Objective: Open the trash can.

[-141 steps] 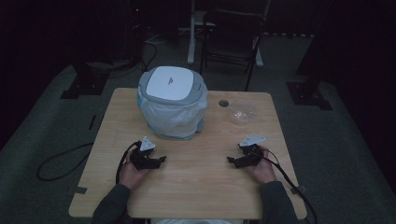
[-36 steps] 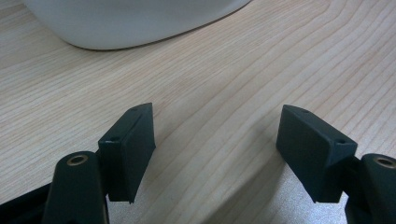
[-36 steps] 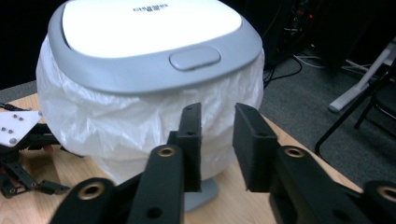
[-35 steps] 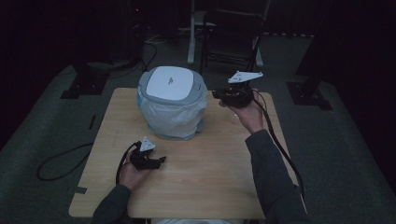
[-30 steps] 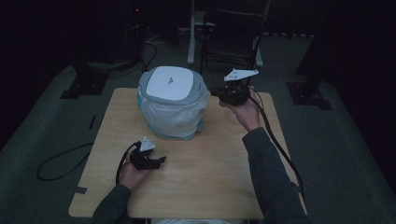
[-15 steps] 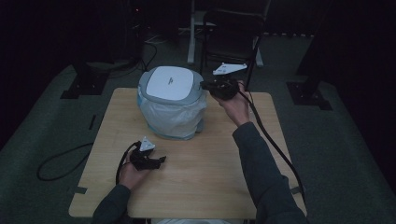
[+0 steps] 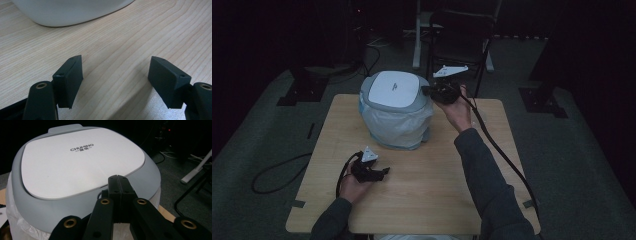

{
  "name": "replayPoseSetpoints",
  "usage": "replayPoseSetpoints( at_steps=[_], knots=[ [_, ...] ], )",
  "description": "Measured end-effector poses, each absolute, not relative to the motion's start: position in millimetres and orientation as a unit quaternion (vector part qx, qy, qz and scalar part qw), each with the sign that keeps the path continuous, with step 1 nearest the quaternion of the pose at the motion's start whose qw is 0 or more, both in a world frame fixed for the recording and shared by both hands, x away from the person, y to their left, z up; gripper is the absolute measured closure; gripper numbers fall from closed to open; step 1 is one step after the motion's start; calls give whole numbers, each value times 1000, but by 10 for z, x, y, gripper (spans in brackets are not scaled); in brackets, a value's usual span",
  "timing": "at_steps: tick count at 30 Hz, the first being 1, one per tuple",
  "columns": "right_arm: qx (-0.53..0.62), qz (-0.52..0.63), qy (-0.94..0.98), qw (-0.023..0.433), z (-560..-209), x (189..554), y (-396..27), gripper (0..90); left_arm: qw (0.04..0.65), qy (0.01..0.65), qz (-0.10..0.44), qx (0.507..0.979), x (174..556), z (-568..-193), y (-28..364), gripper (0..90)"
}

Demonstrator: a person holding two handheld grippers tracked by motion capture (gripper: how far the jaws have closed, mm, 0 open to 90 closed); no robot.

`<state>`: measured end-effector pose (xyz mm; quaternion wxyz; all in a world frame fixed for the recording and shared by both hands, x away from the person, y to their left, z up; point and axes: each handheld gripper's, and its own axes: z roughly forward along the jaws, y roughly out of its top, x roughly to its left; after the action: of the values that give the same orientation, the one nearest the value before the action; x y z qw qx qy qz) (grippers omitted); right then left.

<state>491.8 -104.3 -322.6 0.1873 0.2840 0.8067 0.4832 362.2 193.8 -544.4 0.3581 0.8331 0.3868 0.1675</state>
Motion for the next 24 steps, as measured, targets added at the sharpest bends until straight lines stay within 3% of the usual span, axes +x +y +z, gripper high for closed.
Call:
replayPoseSetpoints(
  at_steps=[10,24],
  knots=[
    [283,487,805,183,-3233,4916,-1073,899,358,386,166,834,3625,-5443,1943,288],
    [286,481,806,193,-3245,4897,-1132,748,359,387,166,833,3631,-5443,1945,288]
  ],
)
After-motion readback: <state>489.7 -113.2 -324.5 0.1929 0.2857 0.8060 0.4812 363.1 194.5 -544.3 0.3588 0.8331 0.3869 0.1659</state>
